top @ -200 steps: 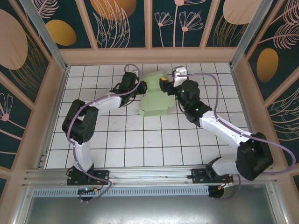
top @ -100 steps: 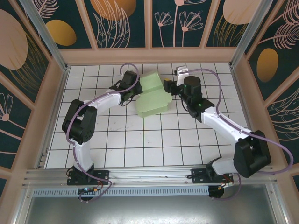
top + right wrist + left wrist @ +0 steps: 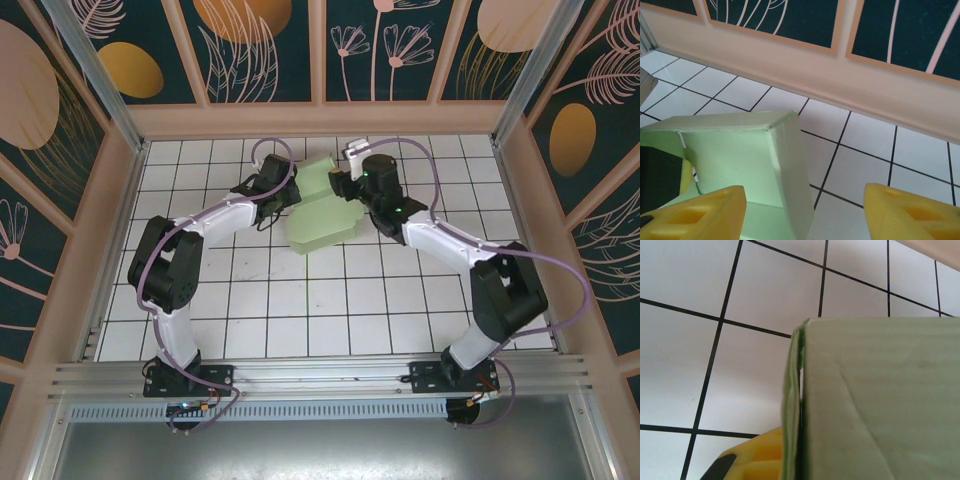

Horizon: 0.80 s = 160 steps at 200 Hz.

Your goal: Fold the paper box

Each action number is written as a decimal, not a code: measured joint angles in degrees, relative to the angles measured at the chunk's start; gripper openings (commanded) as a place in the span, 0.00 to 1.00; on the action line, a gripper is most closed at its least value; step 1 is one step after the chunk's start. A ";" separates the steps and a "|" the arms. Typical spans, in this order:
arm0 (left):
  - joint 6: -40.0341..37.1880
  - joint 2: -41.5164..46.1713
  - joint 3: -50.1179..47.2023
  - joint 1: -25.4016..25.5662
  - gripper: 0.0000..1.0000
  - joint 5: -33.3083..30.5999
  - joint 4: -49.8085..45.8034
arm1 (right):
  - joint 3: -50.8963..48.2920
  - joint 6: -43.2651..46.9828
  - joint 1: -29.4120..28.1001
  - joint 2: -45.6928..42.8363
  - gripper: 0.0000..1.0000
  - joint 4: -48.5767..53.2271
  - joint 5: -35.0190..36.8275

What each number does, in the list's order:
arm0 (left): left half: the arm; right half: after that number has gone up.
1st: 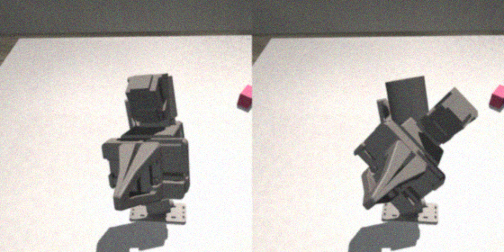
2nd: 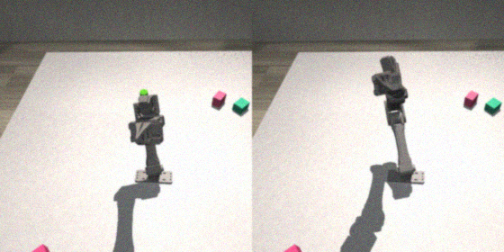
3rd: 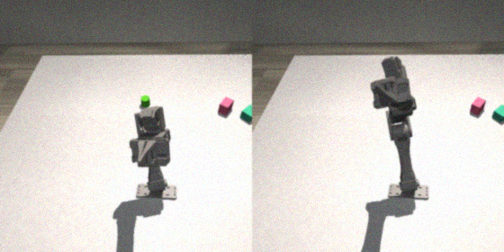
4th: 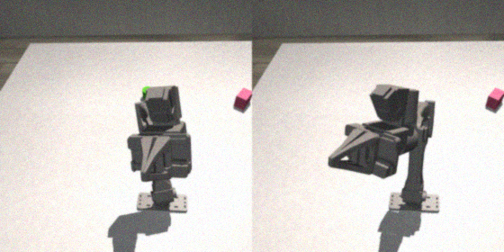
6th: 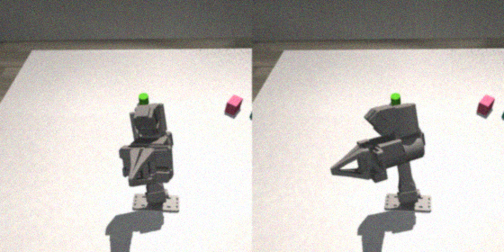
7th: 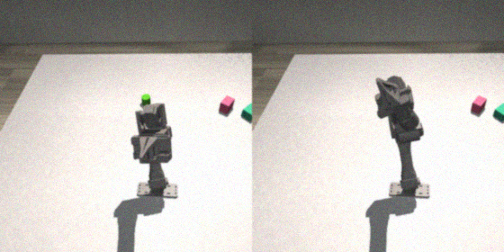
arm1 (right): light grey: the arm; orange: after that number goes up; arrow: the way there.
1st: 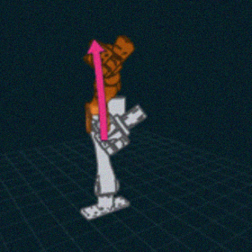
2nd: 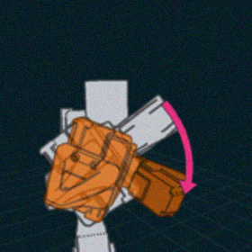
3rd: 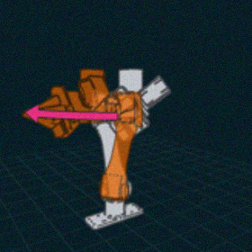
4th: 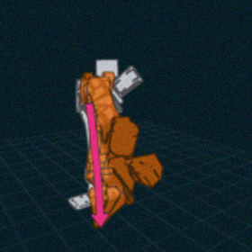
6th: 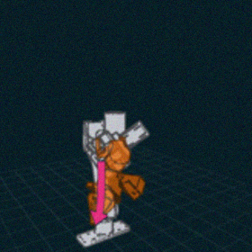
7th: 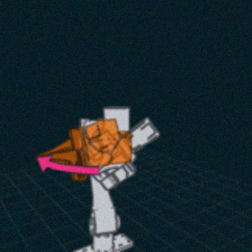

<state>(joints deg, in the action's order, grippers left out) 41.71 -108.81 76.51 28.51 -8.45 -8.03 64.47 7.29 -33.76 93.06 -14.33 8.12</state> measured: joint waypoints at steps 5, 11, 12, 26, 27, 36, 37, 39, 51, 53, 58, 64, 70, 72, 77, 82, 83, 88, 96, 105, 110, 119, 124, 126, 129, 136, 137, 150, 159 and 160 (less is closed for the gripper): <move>0.02 0.02 -0.02 0.00 0.00 0.00 0.00 | 0.59 0.50 -0.46 0.81 0.62 -0.09 0.63; 0.02 0.02 -0.02 0.00 0.00 0.00 -0.04 | 1.29 1.29 -0.98 1.81 0.62 -0.11 1.33; 0.02 0.02 -0.02 0.00 0.00 0.00 -0.04 | 1.38 1.36 -1.05 1.92 0.62 -0.13 1.40; 0.02 0.02 -0.02 0.00 0.00 0.00 -0.11 | 2.89 2.69 -1.99 3.98 0.59 -0.20 2.86; 0.02 0.02 -0.02 0.00 0.00 0.00 -0.13 | 2.95 2.78 -2.01 4.07 0.59 -0.17 2.93; 0.02 0.02 -0.02 0.00 0.00 0.02 -0.13 | 3.89 3.28 -2.32 5.31 0.57 -0.26 3.87; 0.02 0.02 -0.02 0.00 0.00 0.00 -0.13 | 3.98 3.37 -2.32 5.40 0.56 -0.28 3.93; 0.00 0.02 -0.02 0.00 0.00 0.02 -0.13 | 4.22 3.56 -2.38 5.68 0.56 -0.33 4.15; 0.00 0.02 -0.02 0.00 0.00 0.02 -0.13 | 5.53 4.42 -2.43 7.30 0.51 -0.42 5.81; 0.02 0.02 -0.02 0.00 0.00 0.02 -0.13 | 5.79 4.66 -2.43 7.58 0.51 -0.39 6.10; 0.00 0.02 -0.02 0.00 0.00 0.02 -0.13 | 6.43 4.92 -2.43 8.31 0.49 -0.46 6.93; 0.02 0.02 -0.02 0.00 0.00 0.02 -0.13 | 7.13 5.11 -2.43 9.09 0.48 -0.52 7.82; 0.00 0.02 -0.02 0.00 0.00 0.02 -0.13 | 7.80 5.51 -2.47 9.84 0.47 -0.52 8.83; 0.02 0.02 -0.02 0.00 0.00 0.02 -0.13 | 8.04 5.79 -2.47 10.12 0.47 -0.61 9.22; 0.00 0.02 -0.02 0.00 0.00 0.04 -0.13 | 8.52 5.95 -2.47 10.69 0.46 -0.66 10.05; 0.02 0.02 -0.02 0.00 0.00 0.04 -0.13 | 8.96 6.16 -2.51 11.19 0.45 -0.68 10.80; 0.00 0.02 -0.02 0.00 0.00 0.04 -0.13 | 9.07 6.21 -2.51 11.37 0.45 -0.68 11.04; 0.02 0.02 -0.02 0.00 0.00 0.04 -0.13 | 9.49 6.43 -2.60 11.89 0.44 -0.68 11.78; 0.02 0.02 -0.02 0.00 0.00 0.07 -0.15 | 10.01 6.84 -2.67 12.61 0.43 -0.74 12.83; 0.00 0.02 -0.02 0.00 0.00 0.09 -0.15 | 10.75 7.34 -2.82 13.46 0.41 -0.81 14.08; 0.00 0.02 -0.02 0.00 0.00 0.17 -0.15 | 11.17 7.48 -2.95 13.94 0.40 -0.83 14.80; 0.00 0.02 -0.02 0.00 0.00 0.26 -0.15 | 11.76 7.98 -3.13 14.69 0.36 -0.90 15.89; 0.00 0.02 -0.02 0.00 0.00 0.26 -0.15 | 12.00 8.07 -3.23 14.99 0.32 -0.90 16.39; 0.00 0.02 -0.02 0.00 0.00 0.28 -0.15 | 12.09 8.44 -3.28 15.15 0.30 -0.90 16.57; 0.00 0.02 -0.02 0.00 0.00 0.28 -0.15 | 12.20 8.39 -3.34 15.30 0.28 -0.90 16.92; 0.00 0.02 -0.02 0.00 0.00 0.35 -0.15 | 12.35 8.55 -3.52 15.67 0.21 -0.94 17.66; -0.02 0.02 -0.02 0.00 0.00 0.39 -0.13 | 12.35 8.63 -3.54 15.72 0.20 -0.98 17.70; -0.02 0.02 -0.02 0.09 0.00 0.48 -0.13 | 12.41 9.18 -4.07 16.26 0.09 -1.25 18.97; 0.00 0.02 -0.02 0.24 0.00 0.46 -0.20 | 12.44 10.03 -4.55 16.59 0.04 -1.55 20.09; 0.00 0.02 -0.02 0.24 0.00 0.48 -0.22 | 12.46 10.19 -4.59 16.65 0.03 -1.57 20.20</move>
<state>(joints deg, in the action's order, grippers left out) 41.71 -108.79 76.49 28.75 -7.97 -8.25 76.93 17.47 -38.35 109.71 -15.90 28.32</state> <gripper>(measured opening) 0.071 0.109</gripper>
